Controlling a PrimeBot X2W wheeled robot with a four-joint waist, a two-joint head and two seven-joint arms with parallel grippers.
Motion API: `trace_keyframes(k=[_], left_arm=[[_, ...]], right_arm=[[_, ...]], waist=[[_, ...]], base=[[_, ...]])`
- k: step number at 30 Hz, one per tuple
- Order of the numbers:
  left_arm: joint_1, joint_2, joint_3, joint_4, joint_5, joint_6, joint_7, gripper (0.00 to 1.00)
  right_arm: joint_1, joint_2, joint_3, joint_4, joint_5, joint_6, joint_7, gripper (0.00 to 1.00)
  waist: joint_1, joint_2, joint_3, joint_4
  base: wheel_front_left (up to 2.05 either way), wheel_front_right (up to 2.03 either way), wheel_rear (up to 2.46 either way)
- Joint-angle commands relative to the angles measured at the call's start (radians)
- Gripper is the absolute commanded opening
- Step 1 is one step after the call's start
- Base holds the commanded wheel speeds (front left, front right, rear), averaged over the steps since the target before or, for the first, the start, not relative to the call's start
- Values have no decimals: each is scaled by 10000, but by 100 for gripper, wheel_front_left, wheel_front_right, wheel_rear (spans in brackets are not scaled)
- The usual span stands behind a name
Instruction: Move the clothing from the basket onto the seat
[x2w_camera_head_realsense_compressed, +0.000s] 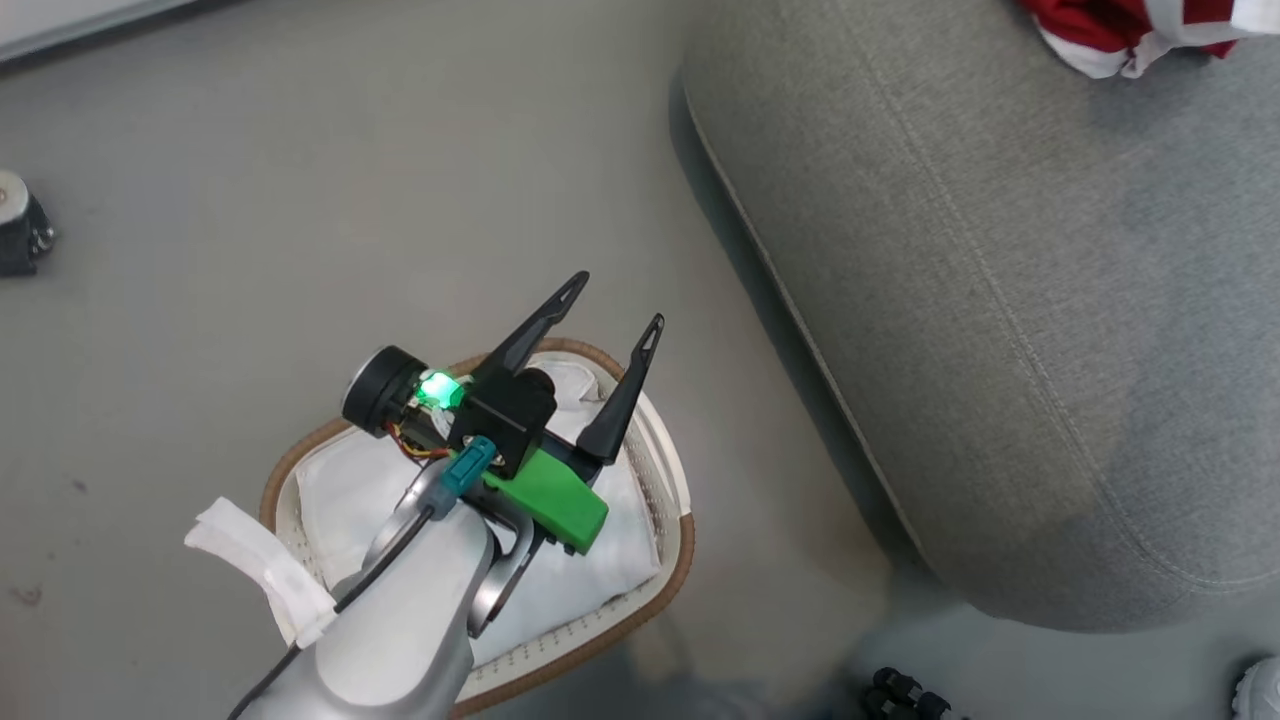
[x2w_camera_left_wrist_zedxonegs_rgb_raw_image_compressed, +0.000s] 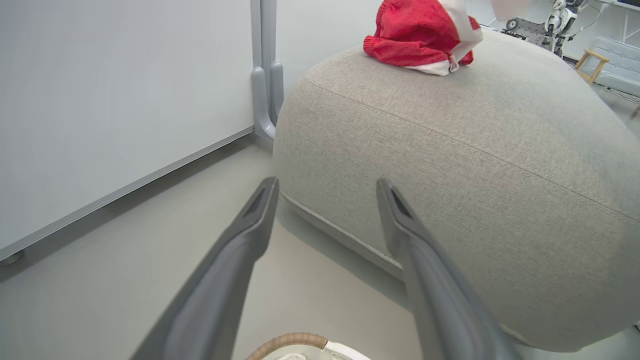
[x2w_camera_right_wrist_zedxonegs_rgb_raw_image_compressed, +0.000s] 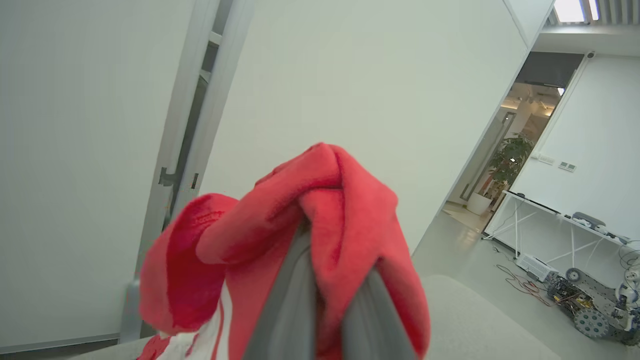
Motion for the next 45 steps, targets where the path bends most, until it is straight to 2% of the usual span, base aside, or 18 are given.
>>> trace_keyframes(k=[1, 5, 10, 16, 17, 18, 19, 20, 21, 22, 33, 45], left_arm=[[-277, 101, 42, -88, 118, 1, -2, 100], [-454, 269, 34, -160, 312, 69, -2, 100], [-529, 388, 117, -416, 359, 132, 0, 100], [-324, 496, 128, -527, 330, 161, -2, 100], [-301, 495, 128, -527, 313, 165, 0, 100], [-291, 491, 117, -527, 292, 162, -2, 100], [-294, 481, 115, -534, 277, 159, -2, 100], [-290, 460, 112, -538, 246, 156, -2, 100], [-284, 447, 115, -529, 233, 153, -2, 100], [-272, 429, 109, -515, 207, 148, 0, 100], [77, 26, 255, -635, -190, 56, -2, 100], [873, -570, 1558, -686, -739, 29, -2, 100]], right_arm=[[-73, 49, -100, 248, -25, -11, -53, 0], [372, 301, -280, 932, -177, -11, -53, 0], [961, 1080, -590, 1321, -317, -11, -53, 0], [1493, 1692, -696, 1304, -409, -11, -53, 0], [1573, 1753, -744, 1240, -428, -11, -53, 4], [1721, 1847, -784, 1151, -476, -11, -53, 22], [1777, 1880, -792, 1115, -490, -11, -53, 27], [1854, 1916, -803, 1029, -525, -11, -53, 40], [1920, 1950, -808, 963, -557, -11, -53, 49], [2023, 1978, -800, 864, -574, -11, -53, 100], [3273, 2447, -450, -263, -830, -11, -52, 100], [3675, 2262, 667, -815, -892, -11, -52, 100]], waist=[[-1, -1, 1108, 524], [-1, -1, 1629, 555], [-1, -1, 2022, 454], [-1, -1, 1997, 300], [-1, -1, 1963, 284], [-1, -1, 1904, 272], [-1, -1, 1874, 267], [-1, -1, 1825, 263], [-1, -1, 1778, 260], [-1, -1, 1721, 262], [-1, -1, 575, 537], [-1, -1, -1597, 1459]], base=[[0, 0, 0], [0, 0, 0], [0, 0, 0], [0, 0, 0], [0, 0, 0], [0, 0, 0], [0, 0, 0], [0, 0, 0], [0, 0, 0], [0, 0, 0], [0, 0, 0], [0, 0, 0]])
